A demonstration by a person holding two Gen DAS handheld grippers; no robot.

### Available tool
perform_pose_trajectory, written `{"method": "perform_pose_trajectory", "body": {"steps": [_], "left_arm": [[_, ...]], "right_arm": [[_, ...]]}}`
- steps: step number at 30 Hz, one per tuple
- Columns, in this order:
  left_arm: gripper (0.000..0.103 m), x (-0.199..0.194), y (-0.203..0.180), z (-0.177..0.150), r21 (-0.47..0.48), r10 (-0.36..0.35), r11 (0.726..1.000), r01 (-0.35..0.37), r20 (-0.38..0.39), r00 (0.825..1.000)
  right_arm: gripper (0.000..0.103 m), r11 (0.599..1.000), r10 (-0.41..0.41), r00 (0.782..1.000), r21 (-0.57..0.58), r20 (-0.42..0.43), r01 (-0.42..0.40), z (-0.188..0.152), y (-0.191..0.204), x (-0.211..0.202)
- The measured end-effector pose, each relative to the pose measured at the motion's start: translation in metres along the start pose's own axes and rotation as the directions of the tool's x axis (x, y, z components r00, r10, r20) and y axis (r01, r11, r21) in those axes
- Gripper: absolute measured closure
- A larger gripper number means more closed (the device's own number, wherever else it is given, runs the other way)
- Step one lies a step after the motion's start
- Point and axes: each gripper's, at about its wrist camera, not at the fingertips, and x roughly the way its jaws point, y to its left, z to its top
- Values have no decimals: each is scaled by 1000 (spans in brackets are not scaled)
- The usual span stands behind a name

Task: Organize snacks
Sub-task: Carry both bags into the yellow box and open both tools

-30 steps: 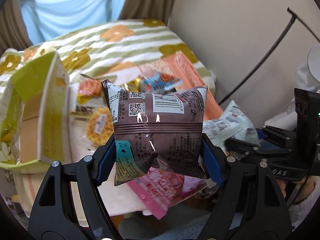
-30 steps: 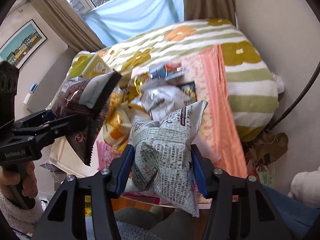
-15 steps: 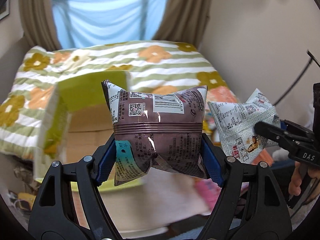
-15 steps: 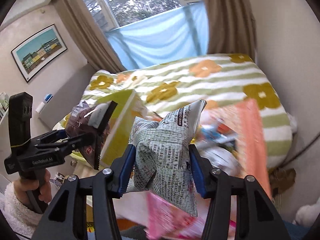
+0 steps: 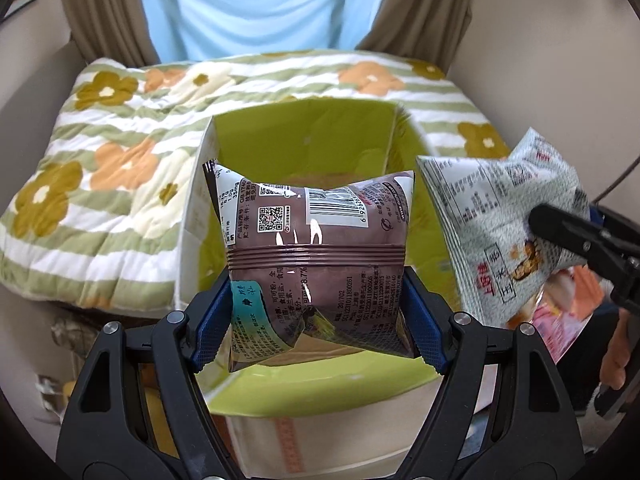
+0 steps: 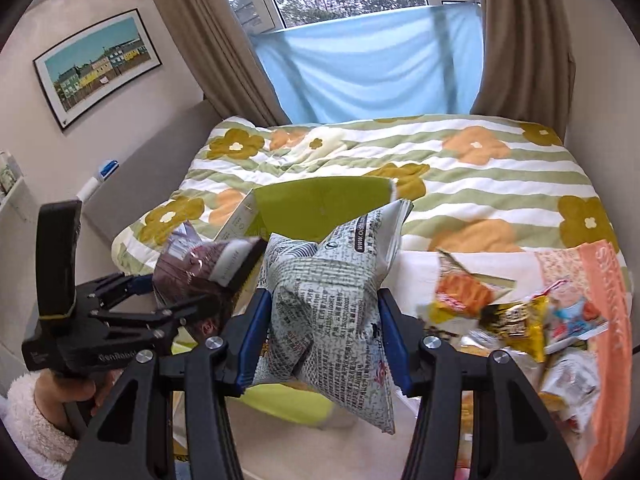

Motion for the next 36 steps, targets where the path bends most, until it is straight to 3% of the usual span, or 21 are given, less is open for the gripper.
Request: {"method": "perform_pose_trajectory", "body": {"steps": [6,8,9,14,18,21,27,32,33,35,36], "left_arm": [[19,24,18,2,31,-16,999,17,-47,999],[1,26,19,0,34,-16,999,17,-53,998],[0,26,19,-1,37,-11,999,13,-50,999],[0,25,22,-5,41,12,999,-10,-47,999],[0,15,39,-10,-35,25,999,-27,-43,999],[0,13,51,-19,-101,-23,995,19,-38,999],[0,14,56,-28,-128,18,991,-24,-51,999],[0,4,60,-30,-141,42,989,-47,-33,999],[0,3,59,-32,-144,48,988,-52,-34,998],[0,3,60,-34,-144,46,988,-52,-41,998],[0,3,61,-36,-137,50,989,-56,-45,998]], "right_arm": [[54,996,-76,996,32,-39,77,-2,19,23],[54,994,-99,993,28,-57,101,-1,23,30],[54,994,-106,992,26,-63,108,-2,25,32],[54,991,-129,987,15,-92,131,-1,28,41],[54,992,-128,986,-9,-103,128,-1,31,46],[54,993,-118,986,-27,-117,116,-4,36,53],[54,985,-143,978,-122,-154,125,-10,49,74],[52,994,-85,983,-82,-163,72,-7,49,80],[49,995,-71,984,-76,-164,59,-7,49,82],[30,996,-74,985,-62,-153,65,-10,49,83],[9,996,-74,987,-50,-144,68,-11,49,82]]}}
